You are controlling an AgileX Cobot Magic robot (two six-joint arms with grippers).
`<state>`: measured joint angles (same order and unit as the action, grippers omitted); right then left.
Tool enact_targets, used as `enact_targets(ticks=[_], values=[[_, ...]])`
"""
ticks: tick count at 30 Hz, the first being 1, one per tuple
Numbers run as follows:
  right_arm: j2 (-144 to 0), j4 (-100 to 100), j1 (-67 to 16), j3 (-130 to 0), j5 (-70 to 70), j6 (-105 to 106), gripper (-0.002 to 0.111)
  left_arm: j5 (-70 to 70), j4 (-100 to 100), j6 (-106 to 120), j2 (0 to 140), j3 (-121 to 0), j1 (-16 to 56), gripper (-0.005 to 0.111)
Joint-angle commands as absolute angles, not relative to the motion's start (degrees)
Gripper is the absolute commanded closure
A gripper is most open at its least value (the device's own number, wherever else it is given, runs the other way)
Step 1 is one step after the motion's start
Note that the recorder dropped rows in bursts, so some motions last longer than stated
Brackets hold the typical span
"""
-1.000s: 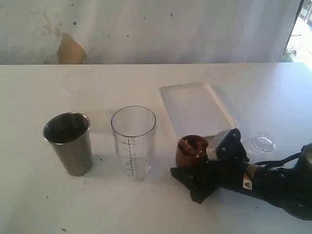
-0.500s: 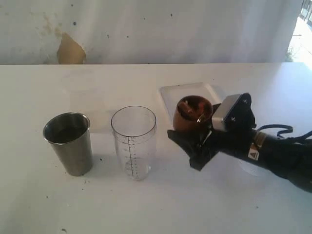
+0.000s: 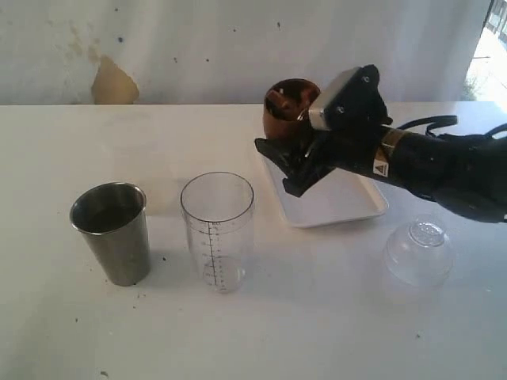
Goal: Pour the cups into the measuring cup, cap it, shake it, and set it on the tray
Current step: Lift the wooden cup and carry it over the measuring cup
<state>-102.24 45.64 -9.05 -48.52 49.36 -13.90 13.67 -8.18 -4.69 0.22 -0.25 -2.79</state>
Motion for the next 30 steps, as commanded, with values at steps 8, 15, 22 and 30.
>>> enact_targets(ticks=[8,15,22,30], values=[[-104.27,46.56,-13.96,-57.24,43.17,6.58,0.108,13.61,-7.8,-4.85,0.0,0.0,-2.67,0.107],[-104.27,52.52,-14.23,-57.24,43.38,12.67,0.108,13.61,-7.8,-4.85,0.0,0.0,-2.67,0.107],[-104.05,52.53,-14.23,-57.28,44.33,14.01,0.108,13.61,-7.8,-4.85,0.0,0.0,-2.67,0.107],[-104.05,53.91,-14.62,-57.5,44.66,15.89,0.108,13.61,-7.8,-4.85,0.0,0.0,-2.67,0.107]])
